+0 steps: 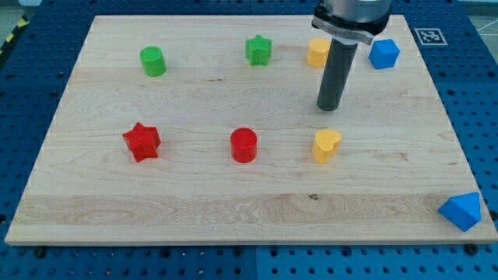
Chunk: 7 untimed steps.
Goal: Move the green circle towards the top left
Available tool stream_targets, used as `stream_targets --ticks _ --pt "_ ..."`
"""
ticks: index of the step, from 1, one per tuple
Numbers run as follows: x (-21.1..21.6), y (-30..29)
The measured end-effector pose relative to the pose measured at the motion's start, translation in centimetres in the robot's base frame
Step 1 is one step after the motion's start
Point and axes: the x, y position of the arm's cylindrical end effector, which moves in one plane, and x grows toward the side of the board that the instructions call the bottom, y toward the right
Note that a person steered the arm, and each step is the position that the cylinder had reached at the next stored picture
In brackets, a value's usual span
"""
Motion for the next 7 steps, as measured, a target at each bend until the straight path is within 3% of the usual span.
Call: stream_targets --ticks 1,3,4,6,7 --pt "0.3 -5.6" --pt "0.4 -7.3" --pt "-1.0 -13.6" --pt "-1.0 -13.7" --pt "-2.7 -18.0"
